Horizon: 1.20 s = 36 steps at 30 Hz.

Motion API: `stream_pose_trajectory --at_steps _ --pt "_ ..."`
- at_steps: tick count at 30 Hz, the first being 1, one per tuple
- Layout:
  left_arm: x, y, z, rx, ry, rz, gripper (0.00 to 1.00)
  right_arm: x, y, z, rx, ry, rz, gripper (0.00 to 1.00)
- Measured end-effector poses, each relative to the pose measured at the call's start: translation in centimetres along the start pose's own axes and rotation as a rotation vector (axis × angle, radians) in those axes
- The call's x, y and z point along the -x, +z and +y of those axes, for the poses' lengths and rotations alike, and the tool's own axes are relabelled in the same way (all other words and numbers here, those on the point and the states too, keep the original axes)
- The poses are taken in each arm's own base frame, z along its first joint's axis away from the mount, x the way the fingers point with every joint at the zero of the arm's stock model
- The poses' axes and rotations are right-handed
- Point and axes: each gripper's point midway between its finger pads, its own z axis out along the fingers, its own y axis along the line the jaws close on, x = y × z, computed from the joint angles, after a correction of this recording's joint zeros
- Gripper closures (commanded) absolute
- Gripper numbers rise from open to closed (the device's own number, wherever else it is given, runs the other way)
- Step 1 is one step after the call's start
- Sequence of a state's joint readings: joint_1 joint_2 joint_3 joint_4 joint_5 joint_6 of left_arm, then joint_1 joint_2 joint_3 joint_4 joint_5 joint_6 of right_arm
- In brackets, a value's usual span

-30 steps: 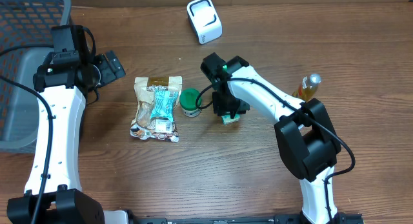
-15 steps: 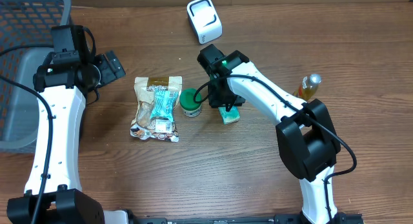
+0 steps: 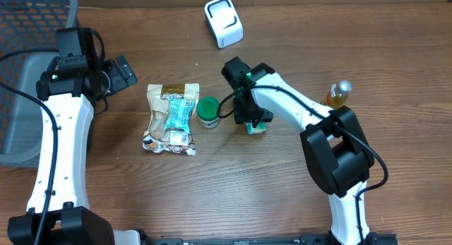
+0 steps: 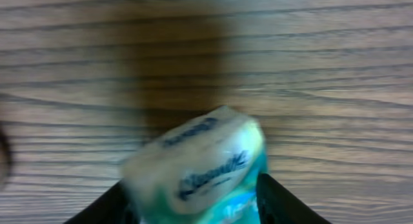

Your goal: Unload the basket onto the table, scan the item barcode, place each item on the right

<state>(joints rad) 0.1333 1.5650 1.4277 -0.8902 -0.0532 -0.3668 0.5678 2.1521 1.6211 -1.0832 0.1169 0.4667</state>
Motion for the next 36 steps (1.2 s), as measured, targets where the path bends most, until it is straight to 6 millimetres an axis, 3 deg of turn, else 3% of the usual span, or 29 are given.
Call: stream_pose_trajectory --at_steps 13,22,28,36 --pt "0.0 0.0 0.0 0.0 0.0 0.0 0.01 -0.3 0.0 -5.2 -0.063 0.098 0.1 0.44" --pt "0.0 0.0 0.0 0.0 0.0 0.0 0.0 -0.3 -1.4 -3.3 -0.026 0.104 0.093 0.45" --pt "0.0 0.0 0.0 0.0 0.0 0.0 0.0 -1.0 -1.6 -1.7 -0.025 0.113 0.088 0.55" --pt "0.0 0.0 0.0 0.0 0.0 0.0 0.0 -0.9 -1.7 -1.9 -0.1 0.119 0.038 0.61"
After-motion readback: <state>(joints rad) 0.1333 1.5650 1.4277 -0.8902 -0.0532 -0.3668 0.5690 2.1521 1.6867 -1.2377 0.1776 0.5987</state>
